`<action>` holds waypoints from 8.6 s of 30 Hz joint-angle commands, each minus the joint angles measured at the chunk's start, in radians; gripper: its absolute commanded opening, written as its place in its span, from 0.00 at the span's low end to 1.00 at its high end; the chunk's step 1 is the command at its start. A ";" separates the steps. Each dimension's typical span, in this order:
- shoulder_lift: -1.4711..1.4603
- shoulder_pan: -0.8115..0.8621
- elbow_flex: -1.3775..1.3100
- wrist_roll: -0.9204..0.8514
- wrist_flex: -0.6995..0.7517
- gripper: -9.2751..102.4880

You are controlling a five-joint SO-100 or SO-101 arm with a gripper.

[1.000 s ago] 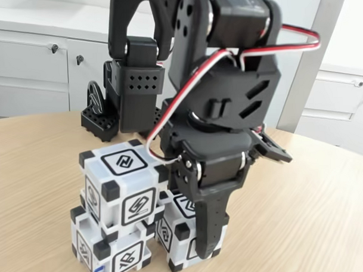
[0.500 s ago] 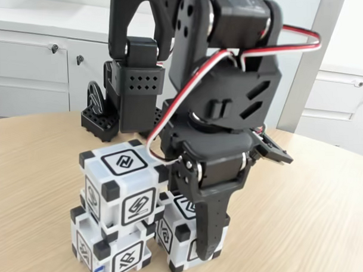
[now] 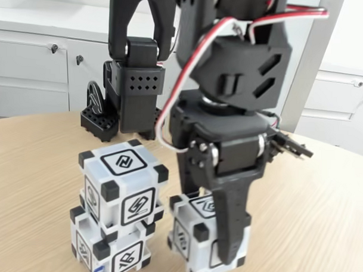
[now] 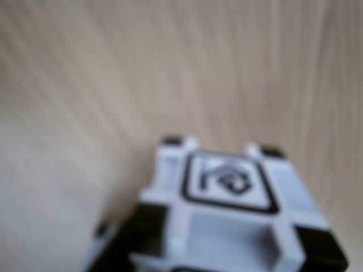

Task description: Stack cubes from left to right.

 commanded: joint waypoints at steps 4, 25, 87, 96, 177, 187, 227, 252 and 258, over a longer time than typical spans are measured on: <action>0.057 -0.060 -0.054 0.037 -0.009 0.28; 0.396 -0.112 -0.055 0.095 -0.009 0.28; 0.443 0.353 -0.370 -0.178 0.512 0.27; 0.442 0.350 -0.367 -0.175 0.502 0.27; 0.285 0.345 -0.267 -0.212 0.476 0.40; 0.308 0.344 -0.272 -0.201 0.482 0.41; 0.738 -0.072 -0.259 0.135 0.267 0.08; 1.373 -0.087 0.572 0.038 -0.143 0.08; 1.373 -0.087 0.750 0.032 -0.213 0.08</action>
